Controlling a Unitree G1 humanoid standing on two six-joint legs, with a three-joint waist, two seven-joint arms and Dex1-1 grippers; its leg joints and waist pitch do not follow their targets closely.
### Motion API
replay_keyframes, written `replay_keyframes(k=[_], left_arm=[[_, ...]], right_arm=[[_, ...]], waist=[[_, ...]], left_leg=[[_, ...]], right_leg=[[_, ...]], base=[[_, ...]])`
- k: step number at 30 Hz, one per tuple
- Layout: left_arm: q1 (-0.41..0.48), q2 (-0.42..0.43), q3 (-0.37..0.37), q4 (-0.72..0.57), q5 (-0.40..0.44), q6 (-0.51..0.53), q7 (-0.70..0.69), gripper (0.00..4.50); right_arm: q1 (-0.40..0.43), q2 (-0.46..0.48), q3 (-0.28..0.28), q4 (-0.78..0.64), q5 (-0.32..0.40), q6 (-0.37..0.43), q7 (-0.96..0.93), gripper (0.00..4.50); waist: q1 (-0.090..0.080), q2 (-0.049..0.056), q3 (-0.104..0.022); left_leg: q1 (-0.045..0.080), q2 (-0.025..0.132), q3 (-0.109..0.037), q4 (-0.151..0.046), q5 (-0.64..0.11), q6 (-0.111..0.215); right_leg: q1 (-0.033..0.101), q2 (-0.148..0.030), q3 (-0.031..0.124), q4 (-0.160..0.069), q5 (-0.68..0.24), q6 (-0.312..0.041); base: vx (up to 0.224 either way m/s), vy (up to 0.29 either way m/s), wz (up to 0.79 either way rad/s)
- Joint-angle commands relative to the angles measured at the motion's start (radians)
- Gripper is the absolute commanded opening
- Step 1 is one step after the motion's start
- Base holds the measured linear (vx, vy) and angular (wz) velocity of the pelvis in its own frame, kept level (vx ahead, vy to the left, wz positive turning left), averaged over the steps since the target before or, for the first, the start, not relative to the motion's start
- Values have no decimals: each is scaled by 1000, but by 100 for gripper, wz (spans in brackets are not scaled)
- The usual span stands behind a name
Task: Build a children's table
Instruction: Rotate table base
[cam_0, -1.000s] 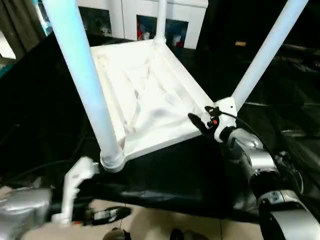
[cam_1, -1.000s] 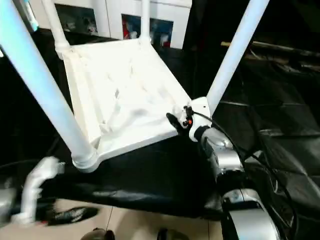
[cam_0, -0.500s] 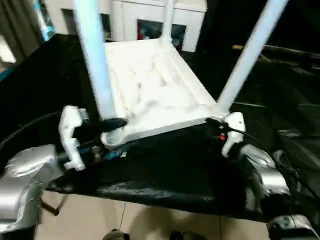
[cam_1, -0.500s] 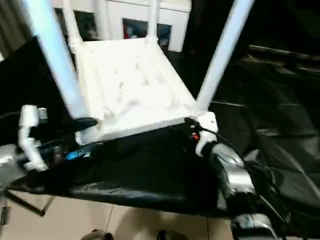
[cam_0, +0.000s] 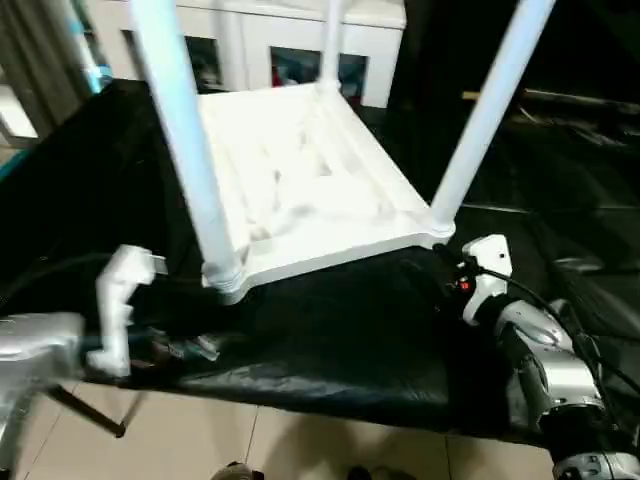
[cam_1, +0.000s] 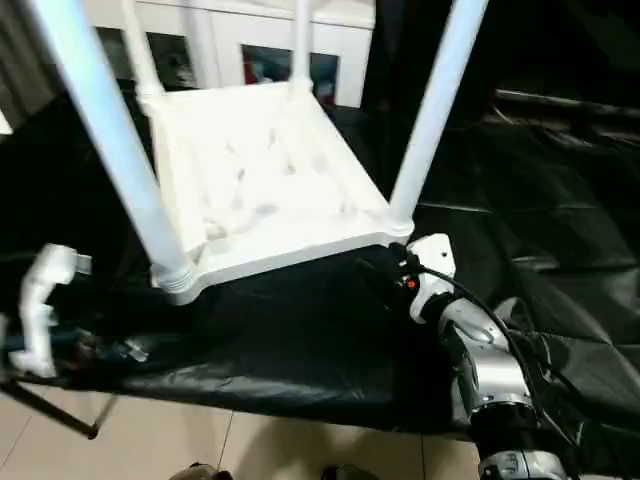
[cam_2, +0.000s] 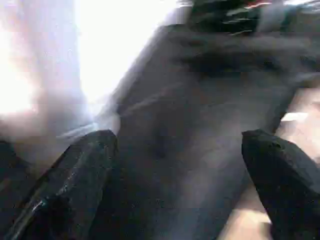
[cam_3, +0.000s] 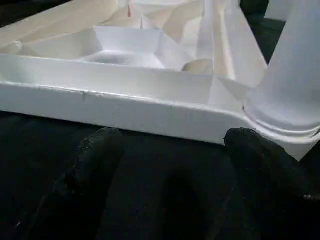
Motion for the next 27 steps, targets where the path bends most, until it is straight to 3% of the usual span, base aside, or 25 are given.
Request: replay_keyframes(k=[1, 2, 4, 5, 6, 9, 10, 12, 13, 14, 16, 17, 18, 20, 21, 23, 27], left_arm=[[-16, 12, 29, 24, 27, -44, 22, 449], [-36, 10, 41, 41, 22, -68, 37, 449], [-87, -15, 38, 65, 13, -103, 68, 449], [-113, -37, 28, 75, 12, -128, 78, 449], [-148, -70, 15, 93, 11, -149, 97, 449], [-212, -118, -16, 155, 38, -192, 134, 449], [-275, -167, -46, 228, 76, -247, 163, 449], [-305, -195, -59, 257, 85, -269, 175, 449], [-324, -215, -70, 269, 82, -273, 178, 449], [-342, -240, -89, 269, 69, -267, 165, 449], [-355, -264, -108, 254, 42, -250, 140, 449], [-361, -286, -124, 227, 4, -220, 108, 449], [-362, -303, -142, 183, -49, -171, 70, 449], [-361, -309, -150, 162, -72, -147, 53, 449], [-356, -308, -172, 121, -110, -101, 21, 449], [-353, -300, -236, 56, -169, -27, -44, 449], [-366, -314, -303, 25, -176, 4, -70, 449]], right_arm=[[7, -8, 6, -7, -18, 16, -9, 367], [2, -4, 12, 5, -30, 20, -24, 367], [-14, 8, 19, 38, -55, 13, -57, 367], [-24, 15, 21, 57, -67, 8, -75, 367], [-38, 24, 21, 85, -80, 5, -102, 367], [-63, 35, 27, 128, -100, 7, -140, 367], [-84, 47, 35, 158, -113, 9, -164, 367], [-94, 56, 37, 171, -115, 10, -173, 367], [-102, 64, 37, 180, -117, 9, -179, 367], [-113, 75, 36, 192, -118, 8, -185, 367], [-126, 84, 37, 206, -121, 4, -192, 367], [-140, 92, 38, 223, -125, -1, -197, 367], [-159, 100, 38, 251, -130, -12, -207, 367], [-167, 103, 38, 264, -133, -18, -212, 367], [-180, 106, 39, 290, -136, -28, -217, 367], [-205, 110, 44, 348, -150, -52, -224, 367], [-223, 112, 42, 380, -152, -62, -221, 367]], waist=[[1, 19, -73], [2, 13, -74], [8, 19, -76], [10, 13, -75], [11, 10, -76], [12, 14, -80], [11, 10, -86], [11, 8, -90], [12, 15, -90], [11, 10, -93], [12, 8, -97], [11, 21, -97], [10, 20, -97], [11, 18, -102], [12, 25, -101], [9, 23, -99], [5, 21, -97]], left_leg=[[20, 67, -46, -77, -257, 1], [20, 70, -48, -78, -262, -3], [29, 70, -46, -77, -267, -11], [30, 70, -44, -77, -271, -16], [26, 70, -45, -78, -264, -21], [20, 70, -48, -78, -249, -28], [18, 71, -48, -77, -233, -30], [10, 68, -48, -74, -191, -21], [9, 68, -47, -73, -181, -19], [12, 69, -46, -71, -172, -15], [6, 70, -46, -69, -141, -5], [6, 70, -45, -67, -130, -3], [6, 70, -43, -67, -127, -2], [6, 69, -39, -63, -108, 6], [5, 68, -40, -62, -103, 11], [6, 67, -38, -62, -110, 15], [5, 68, -39, -63, -133, 8]], right_leg=[[38, -85, 70, -86, -417, -158], [39, -88, 70, -86, -422, -160], [32, -88, 71, -86, -415, -167], [29, -87, 71, -87, -400, -176], [34, -90, 71, -83, -387, -184], [40, -94, 71, -78, -367, -179], [45, -93, 71, -70, -334, -181], [52, -96, 73, -65, -284, -185], [52, -96, 73, -63, -268, -188], [51, -97, 73, -62, -248, -194], [55, -97, 72, -54, -203, -212], [54, -98, 72, -49, -175, -229], [54, -97, 72, -49, -159, -237], [54, -92, 71, -39, -91, -270], [55, -92, 72, -38, -77, -273], [56, -89, 69, -37, -82, -279], [59, -90, 70, -44, -132, -267]], base=[[0, 0, 0], [0, 0, 0], [0, 0, 0], [0, 0, 0], [0, 0, 0], [0, 0, 0], [0, 0, 0], [0, 0, 0], [0, 0, 0], [0, 0, 0], [0, 0, 0], [0, 0, 0], [0, 0, 0], [0, 0, 0], [0, 0, 0], [0, 0, 0], [0, 0, 0]])
